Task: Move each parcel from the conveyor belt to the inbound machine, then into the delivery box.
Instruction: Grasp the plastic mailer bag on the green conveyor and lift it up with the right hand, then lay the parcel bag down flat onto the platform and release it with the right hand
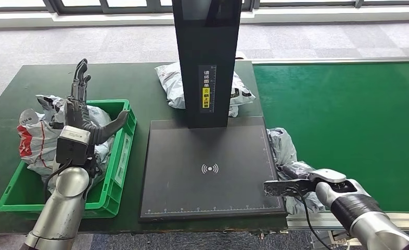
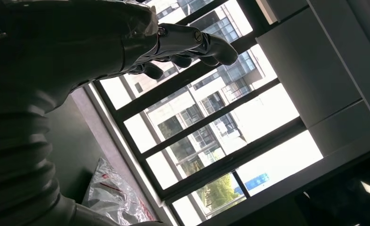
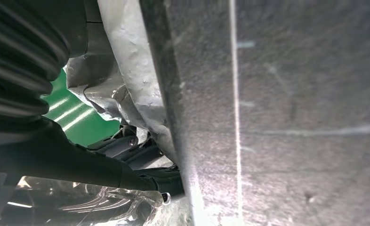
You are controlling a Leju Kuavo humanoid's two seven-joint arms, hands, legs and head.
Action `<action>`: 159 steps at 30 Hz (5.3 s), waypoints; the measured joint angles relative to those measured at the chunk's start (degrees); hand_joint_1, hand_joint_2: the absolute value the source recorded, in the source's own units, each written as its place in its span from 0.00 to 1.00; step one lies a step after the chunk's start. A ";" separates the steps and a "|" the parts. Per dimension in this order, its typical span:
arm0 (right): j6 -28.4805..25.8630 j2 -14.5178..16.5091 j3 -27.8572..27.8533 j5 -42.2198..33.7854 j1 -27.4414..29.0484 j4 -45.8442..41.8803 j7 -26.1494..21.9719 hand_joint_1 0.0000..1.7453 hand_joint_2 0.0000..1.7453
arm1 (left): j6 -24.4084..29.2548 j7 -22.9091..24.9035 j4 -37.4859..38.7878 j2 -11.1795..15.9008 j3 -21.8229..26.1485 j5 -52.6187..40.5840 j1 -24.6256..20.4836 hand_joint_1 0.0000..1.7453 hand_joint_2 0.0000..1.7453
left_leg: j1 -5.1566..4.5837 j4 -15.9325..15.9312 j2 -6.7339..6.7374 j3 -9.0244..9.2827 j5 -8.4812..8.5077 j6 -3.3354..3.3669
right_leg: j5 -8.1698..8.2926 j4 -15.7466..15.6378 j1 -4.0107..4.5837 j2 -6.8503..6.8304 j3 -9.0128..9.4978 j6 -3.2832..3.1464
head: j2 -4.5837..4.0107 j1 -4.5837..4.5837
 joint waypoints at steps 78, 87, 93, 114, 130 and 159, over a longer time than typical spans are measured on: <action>-13.38 14.39 -21.36 -9.85 -6.12 -10.33 2.21 1.00 1.00 | 0.02 -2.73 -3.76 0.02 3.25 -1.07 5.00 0.00 1.00 | 0.28 -0.39 -0.45 0.75 -0.10 -0.66 | -0.20 0.21 -0.04 0.38 0.39 -0.52 | 0.00 -0.01; -15.39 17.74 -16.88 -7.79 -12.60 4.88 3.86 1.00 1.00 | 0.52 -2.33 -3.38 -0.02 2.46 -0.39 4.21 0.00 1.00 | 0.28 -0.40 -0.52 0.67 -0.10 -0.66 | -0.21 0.21 -0.04 0.34 0.31 -0.52 | 0.00 -0.02; -15.32 18.22 -15.23 -7.87 -13.80 8.09 4.33 1.00 1.00 | 0.50 -2.03 -2.88 0.00 1.77 0.30 3.19 0.00 1.00 | 0.27 -0.37 -0.52 0.67 -0.10 -0.66 | -0.21 0.21 -0.05 0.32 0.32 -0.52 | 0.00 -0.01; -8.60 18.52 -7.81 -10.76 -13.96 6.19 2.09 1.00 1.00 | 0.07 -0.51 1.75 -0.86 -2.59 1.36 -3.19 0.00 1.00 | 0.27 -0.34 -0.49 0.66 -0.10 -0.66 | -0.19 0.21 -0.05 0.33 0.28 -0.50 | 0.00 -0.01; -7.69 23.68 3.06 -16.59 -15.82 1.98 6.58 1.00 1.00 | 0.62 -0.88 3.70 -1.49 -3.24 2.00 -5.68 0.00 1.00 | 0.28 -0.34 -0.48 0.65 -0.09 -0.66 | -0.19 0.21 -0.03 0.34 0.28 -0.50 | 0.00 -0.01; -13.73 36.07 7.38 -16.20 -17.74 12.27 10.78 0.00 0.00 | 1.08 -1.09 6.71 -3.04 -5.29 2.85 -7.31 0.00 1.00 | 0.28 -0.34 -0.49 0.64 -0.09 -0.67 | -0.19 0.21 -0.03 0.34 0.26 -0.50 | 0.00 -0.02</action>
